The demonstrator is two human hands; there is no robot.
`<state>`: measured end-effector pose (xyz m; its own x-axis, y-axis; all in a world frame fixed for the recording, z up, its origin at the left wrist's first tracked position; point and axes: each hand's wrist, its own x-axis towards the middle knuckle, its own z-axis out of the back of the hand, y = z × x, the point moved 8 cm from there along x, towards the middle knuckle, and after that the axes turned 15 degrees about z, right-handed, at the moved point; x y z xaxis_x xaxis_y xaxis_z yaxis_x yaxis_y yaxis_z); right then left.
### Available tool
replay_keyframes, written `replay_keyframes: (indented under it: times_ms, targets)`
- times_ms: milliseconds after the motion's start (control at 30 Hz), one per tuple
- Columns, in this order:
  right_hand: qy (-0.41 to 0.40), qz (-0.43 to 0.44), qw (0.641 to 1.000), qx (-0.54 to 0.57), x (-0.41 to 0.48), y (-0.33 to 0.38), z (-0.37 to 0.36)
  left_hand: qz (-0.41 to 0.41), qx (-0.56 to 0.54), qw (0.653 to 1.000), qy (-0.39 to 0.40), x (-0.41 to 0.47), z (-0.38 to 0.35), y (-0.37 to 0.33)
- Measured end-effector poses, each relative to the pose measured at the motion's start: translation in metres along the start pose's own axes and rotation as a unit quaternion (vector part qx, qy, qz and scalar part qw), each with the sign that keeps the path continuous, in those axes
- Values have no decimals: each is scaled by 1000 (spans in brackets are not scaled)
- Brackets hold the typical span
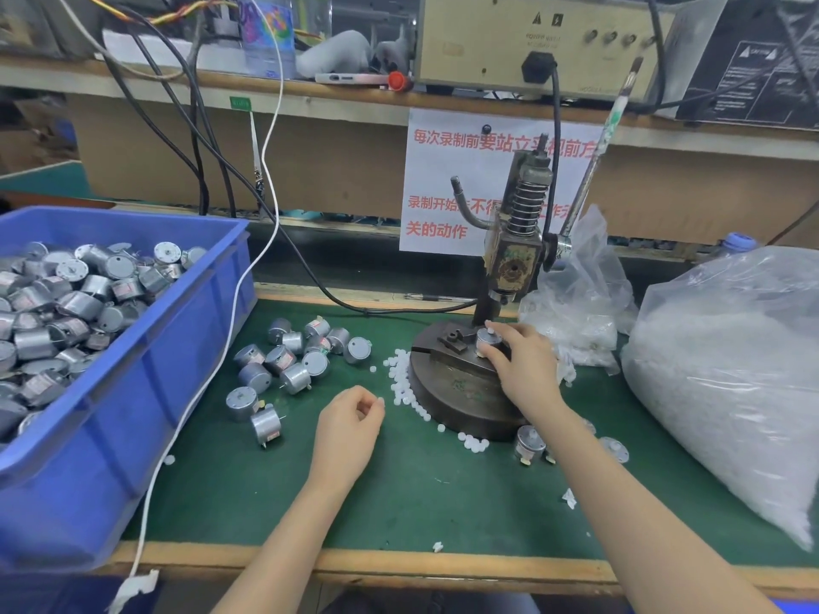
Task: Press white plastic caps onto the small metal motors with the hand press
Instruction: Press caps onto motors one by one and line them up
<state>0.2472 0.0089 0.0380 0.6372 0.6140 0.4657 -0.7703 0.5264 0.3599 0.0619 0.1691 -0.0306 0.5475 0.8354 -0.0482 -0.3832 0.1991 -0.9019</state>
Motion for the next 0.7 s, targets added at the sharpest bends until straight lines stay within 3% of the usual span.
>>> replay_keyframes:
  times_ms: [400,567,700]
  targets:
    - [37,-55,996,52,1,-5,7,21,-23,1000,-2,0,1,4]
    - [-111,-100,975,161,19,-10,67,25,-26,999,-5,0,2,3]
    - [-214,-79,956,182,41,5,120,26,-26,999,-7,-3,2,2]
